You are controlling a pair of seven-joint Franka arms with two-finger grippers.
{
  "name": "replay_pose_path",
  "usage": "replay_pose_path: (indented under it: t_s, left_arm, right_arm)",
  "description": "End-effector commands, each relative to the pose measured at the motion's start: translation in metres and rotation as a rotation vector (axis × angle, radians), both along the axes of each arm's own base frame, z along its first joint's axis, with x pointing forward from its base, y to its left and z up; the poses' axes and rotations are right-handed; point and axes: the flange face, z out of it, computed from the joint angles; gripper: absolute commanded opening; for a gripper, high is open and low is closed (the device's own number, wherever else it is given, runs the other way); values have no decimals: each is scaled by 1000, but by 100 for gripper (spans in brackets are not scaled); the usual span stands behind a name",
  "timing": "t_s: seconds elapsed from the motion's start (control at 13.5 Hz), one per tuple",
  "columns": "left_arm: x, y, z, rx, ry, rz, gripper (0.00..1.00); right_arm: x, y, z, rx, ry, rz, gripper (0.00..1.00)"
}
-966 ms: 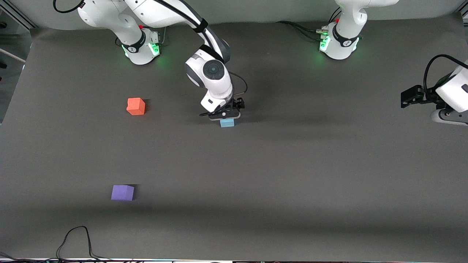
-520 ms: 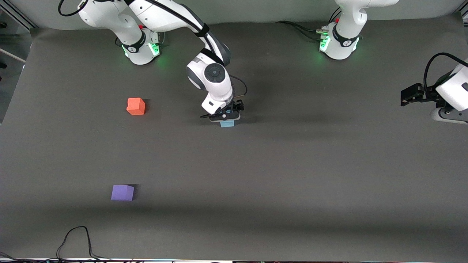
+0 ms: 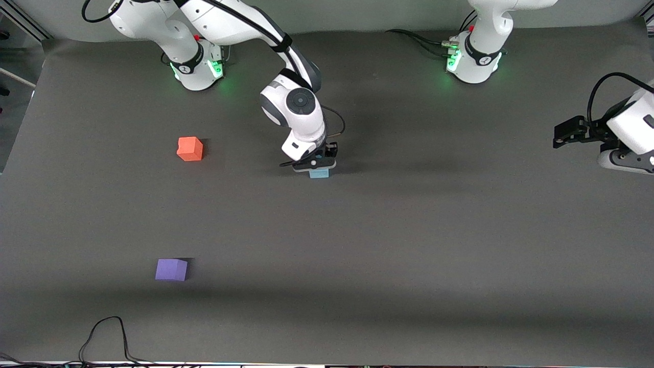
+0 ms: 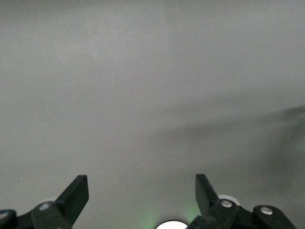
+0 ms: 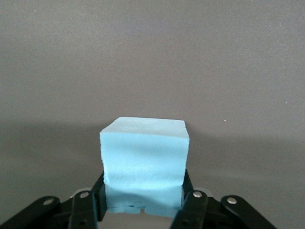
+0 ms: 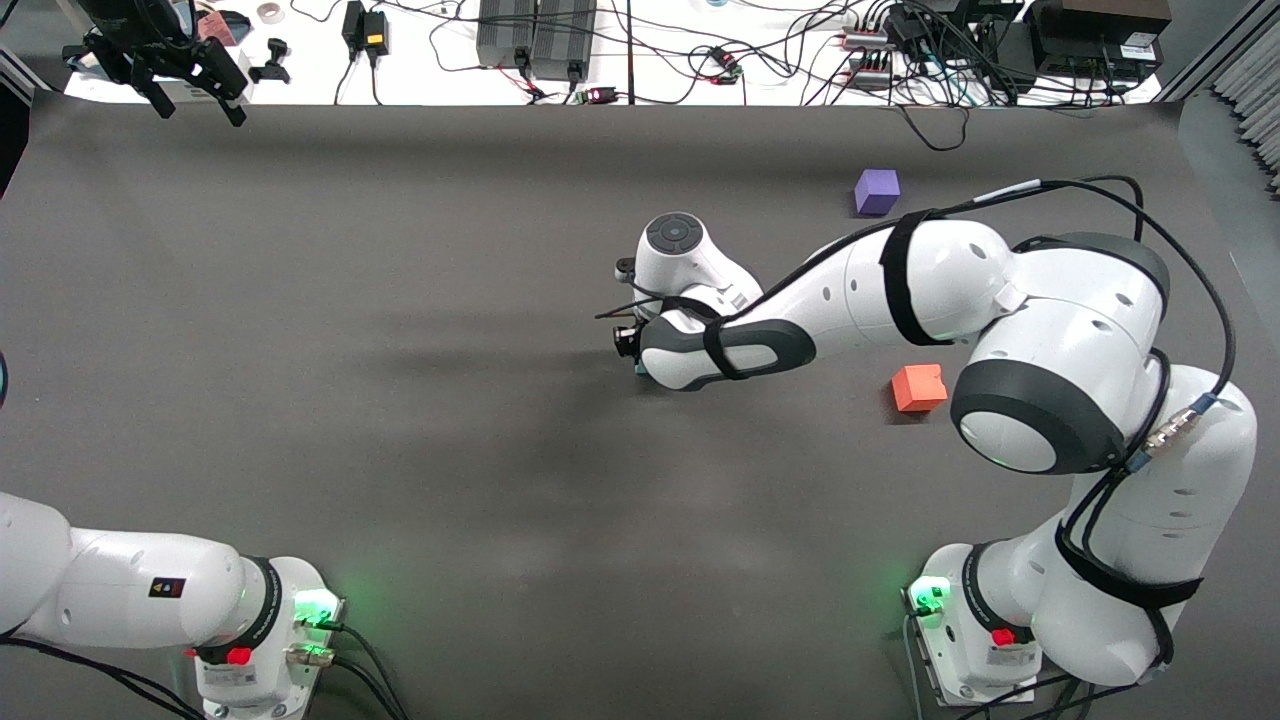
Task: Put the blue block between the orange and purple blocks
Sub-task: 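Close the right gripper on the blue cube, then carry the blue cube with the right gripper toward the orange cube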
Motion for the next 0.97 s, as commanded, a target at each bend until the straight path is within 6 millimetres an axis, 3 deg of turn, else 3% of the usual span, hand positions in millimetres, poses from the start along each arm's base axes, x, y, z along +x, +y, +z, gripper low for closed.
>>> replay_pose_path:
  t_s: [0.0, 0.3, 0.45, 0.52, 0.67, 0.74, 0.89]
  left_arm:
    - [-7, 0, 9, -12, -7, -8, 100]
    - [-5, 0, 9, 9, -27, -12, 100]
    - [-3, 0, 8, 16, -31, -14, 100]
    - [-3, 0, 7, 25, -34, -16, 100]
    - [-2, 1, 7, 26, -37, -15, 100]
    - [-2, 1, 7, 26, -37, -13, 100]
    - [-2, 5, 6, 24, -34, -7, 100]
  right_arm:
    - [-2, -4, 44, -42, 9, -2, 16]
    - [38, -72, 160, -64, 9, -49, 16]
    - [56, -131, 204, -56, 28, -42, 16]
    - [63, -176, 218, -33, 33, -7, 16]
    - [72, -283, 233, 45, 42, -8, 16]
    - [76, -328, 228, 67, 70, -31, 16]
    - [78, -408, 192, 75, 140, -132, 16]
